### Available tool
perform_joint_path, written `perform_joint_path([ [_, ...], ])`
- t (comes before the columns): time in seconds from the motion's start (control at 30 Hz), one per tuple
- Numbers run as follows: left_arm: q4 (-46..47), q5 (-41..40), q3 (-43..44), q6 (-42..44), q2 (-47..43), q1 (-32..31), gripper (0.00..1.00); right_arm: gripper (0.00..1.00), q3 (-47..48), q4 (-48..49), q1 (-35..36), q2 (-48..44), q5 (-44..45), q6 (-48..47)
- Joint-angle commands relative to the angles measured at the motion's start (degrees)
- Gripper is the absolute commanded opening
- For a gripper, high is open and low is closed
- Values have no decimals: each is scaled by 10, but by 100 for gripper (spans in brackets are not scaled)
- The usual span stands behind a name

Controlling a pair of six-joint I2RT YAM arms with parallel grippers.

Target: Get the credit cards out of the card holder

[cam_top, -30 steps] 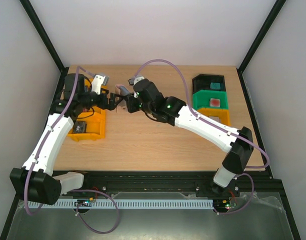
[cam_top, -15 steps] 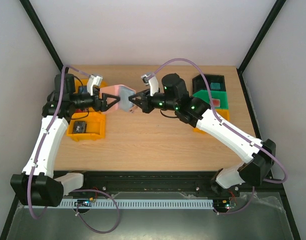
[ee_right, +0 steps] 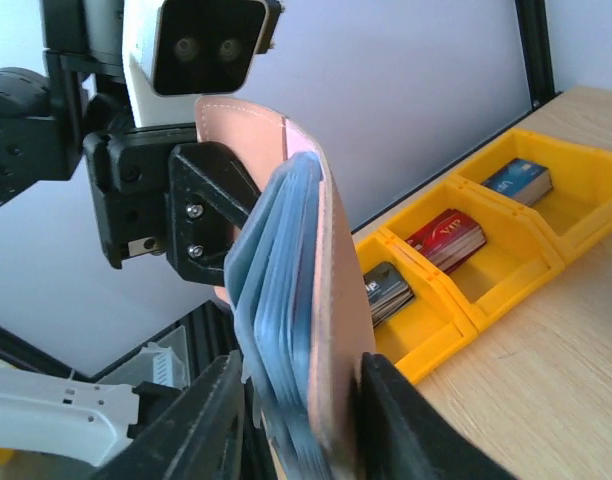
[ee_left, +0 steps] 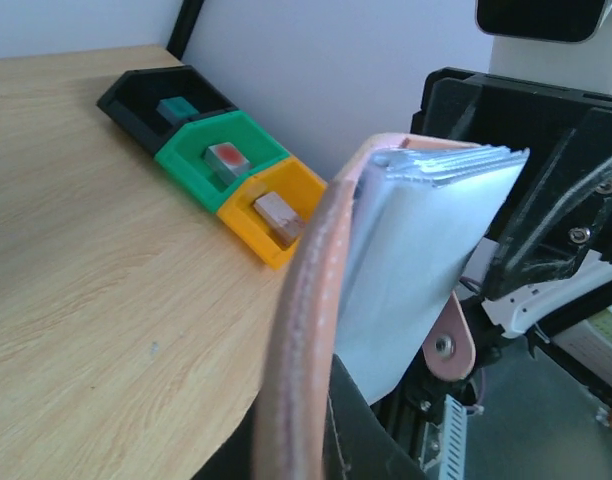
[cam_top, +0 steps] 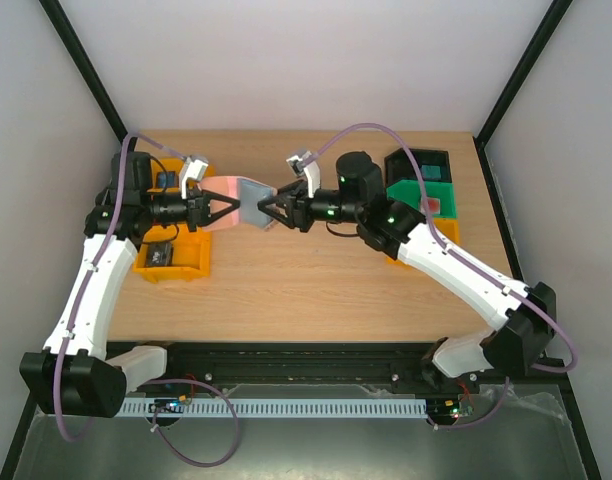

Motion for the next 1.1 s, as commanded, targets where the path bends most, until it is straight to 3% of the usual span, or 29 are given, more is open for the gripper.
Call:
perform_joint_path([
  [0.0,-7,69,14,19,-10,8,2,38,-47,60,-16,-43,-39,-16],
  [0.23,-33,74,21,52,-12,9,2,48,-72,48,-29,-67,-58,-62],
  [0.7,-49,79,26,72,-10,9,2,46,-60,45,-33,-38,-29,-59],
  [1.07,-70,84,33,98,-13,9,2,65,-55,-16,-38,-63,-19,-132],
])
